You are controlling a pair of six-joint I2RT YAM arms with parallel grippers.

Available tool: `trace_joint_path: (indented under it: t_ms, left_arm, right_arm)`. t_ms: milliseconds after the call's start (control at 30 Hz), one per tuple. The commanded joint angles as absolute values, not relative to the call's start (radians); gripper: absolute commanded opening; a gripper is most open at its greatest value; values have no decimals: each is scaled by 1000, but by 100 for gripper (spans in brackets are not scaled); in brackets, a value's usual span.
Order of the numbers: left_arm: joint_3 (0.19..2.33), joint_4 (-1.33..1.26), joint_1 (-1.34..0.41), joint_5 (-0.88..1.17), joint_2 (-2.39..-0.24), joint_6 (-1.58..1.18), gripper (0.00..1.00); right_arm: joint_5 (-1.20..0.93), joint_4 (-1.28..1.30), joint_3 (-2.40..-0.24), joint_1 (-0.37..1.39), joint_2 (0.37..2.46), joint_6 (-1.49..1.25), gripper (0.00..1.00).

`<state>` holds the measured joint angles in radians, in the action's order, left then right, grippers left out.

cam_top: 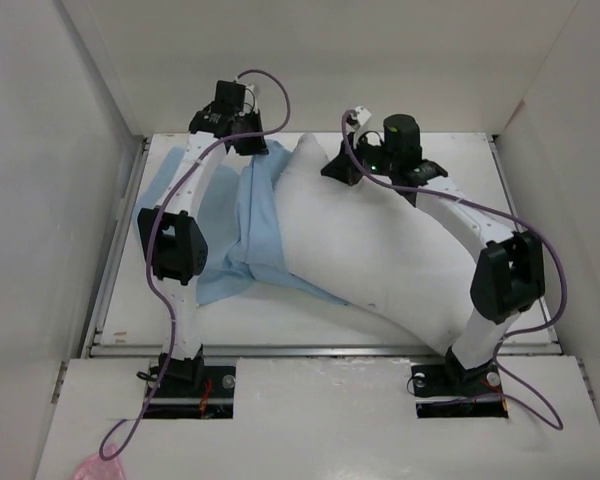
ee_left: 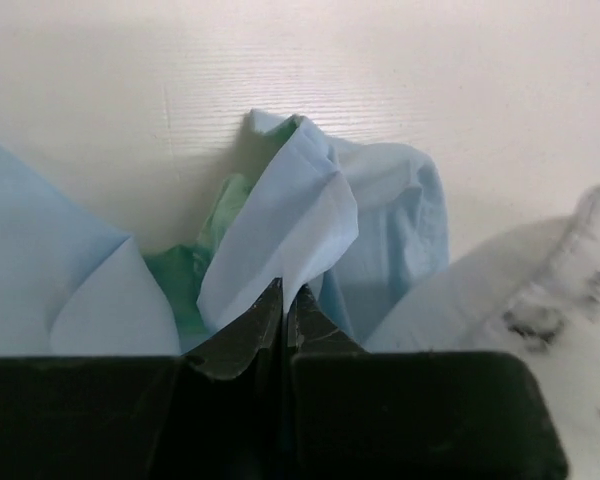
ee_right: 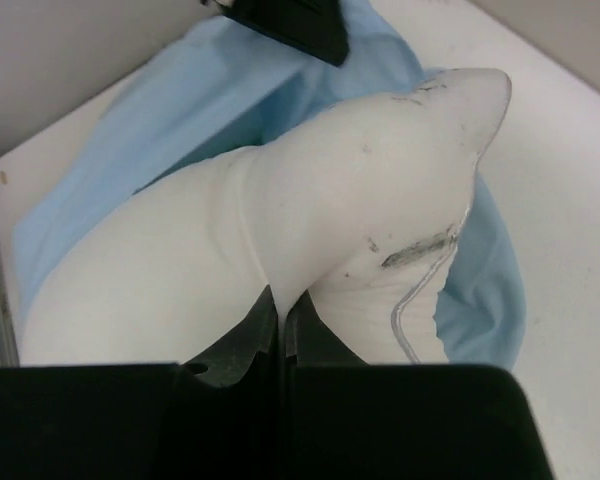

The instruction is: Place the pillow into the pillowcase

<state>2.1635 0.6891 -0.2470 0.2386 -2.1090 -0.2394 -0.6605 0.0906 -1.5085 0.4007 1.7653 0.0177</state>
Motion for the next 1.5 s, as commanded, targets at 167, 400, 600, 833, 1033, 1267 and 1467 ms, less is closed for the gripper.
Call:
trace_joint_path:
  t_ms: [167,400,600,833,1033,1267,1467]
  left_arm:
    - [2362,634,-287,359,-2088,-261,0]
    - [2391,523,-362,334,-2042,-261,0]
    - [2422,543,-455,380,-2108,-270,0]
    - [2453,506,-540,417,-2115,-293,0]
    - [2318,476,-589,432,-2039,-282,0]
    - [2273,587,-580,369,-2016,-247,100]
    - [2103,569,-557,114,-1791,-261,100]
  right_arm:
    - [-905,-71,-1515,453,1788,32,0]
    - [-1009,-69,-1582,517,1876,72,0]
    - [-962,-300,-1505,541,1830,-16,0]
    - [-734,-718,-1436,486,1928,-432,0]
    - [-329,-1239,-1194,354,2003,-814,0]
    - [-374,-1025,-1167,298,1915,-685,66]
    - [-364,-395,-1276,288,1781,-431,87]
